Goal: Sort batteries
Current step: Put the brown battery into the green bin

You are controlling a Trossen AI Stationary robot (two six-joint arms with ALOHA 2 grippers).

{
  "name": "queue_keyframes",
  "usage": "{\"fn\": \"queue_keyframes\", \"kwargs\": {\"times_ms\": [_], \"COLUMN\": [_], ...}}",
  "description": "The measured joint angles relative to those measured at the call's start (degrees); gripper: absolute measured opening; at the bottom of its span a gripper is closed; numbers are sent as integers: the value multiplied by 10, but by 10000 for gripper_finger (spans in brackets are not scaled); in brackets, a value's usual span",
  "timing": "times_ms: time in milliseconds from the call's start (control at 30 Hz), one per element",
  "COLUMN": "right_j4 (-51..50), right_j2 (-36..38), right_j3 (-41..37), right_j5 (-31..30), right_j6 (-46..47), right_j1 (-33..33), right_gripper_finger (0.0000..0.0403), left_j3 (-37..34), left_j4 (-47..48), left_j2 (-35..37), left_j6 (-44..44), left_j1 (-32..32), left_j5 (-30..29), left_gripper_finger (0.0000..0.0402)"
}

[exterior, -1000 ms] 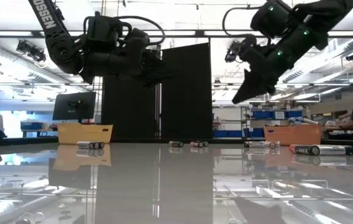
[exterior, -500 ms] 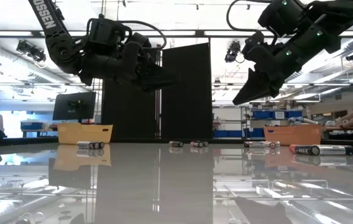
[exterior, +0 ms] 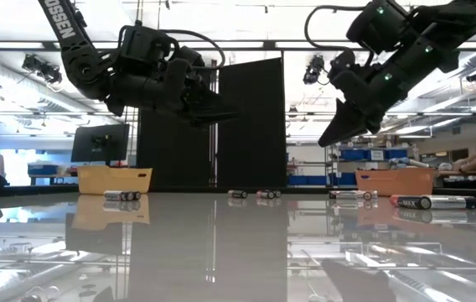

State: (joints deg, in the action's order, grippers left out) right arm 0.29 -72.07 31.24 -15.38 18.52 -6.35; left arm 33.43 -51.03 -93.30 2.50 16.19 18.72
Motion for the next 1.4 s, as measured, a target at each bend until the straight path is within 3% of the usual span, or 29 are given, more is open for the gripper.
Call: {"fn": "queue_keyframes", "kwargs": {"times_ms": [267, 533, 1167, 1400], "right_j4": [-37, -120, -253, -287], "right_j2": [0, 0, 0, 0], "right_j3": [3, 31, 42, 87], "right_j5": [0, 1, 5, -30], "right_j6": [19, 69, 295, 292], "right_j1": [7, 72, 179, 181], "right_gripper_finger": [21, 15, 20, 29], "left_j3": [0, 0, 0, 0], "left_j4": [7, 20, 33, 34], "left_j2": [0, 0, 0, 0], "left_j6": [0, 0, -2, -7], "left_j1": [0, 0, -1, -1], "left_j5": [0, 0, 0, 0], "left_gripper_finger": [162, 162, 162, 162]}}
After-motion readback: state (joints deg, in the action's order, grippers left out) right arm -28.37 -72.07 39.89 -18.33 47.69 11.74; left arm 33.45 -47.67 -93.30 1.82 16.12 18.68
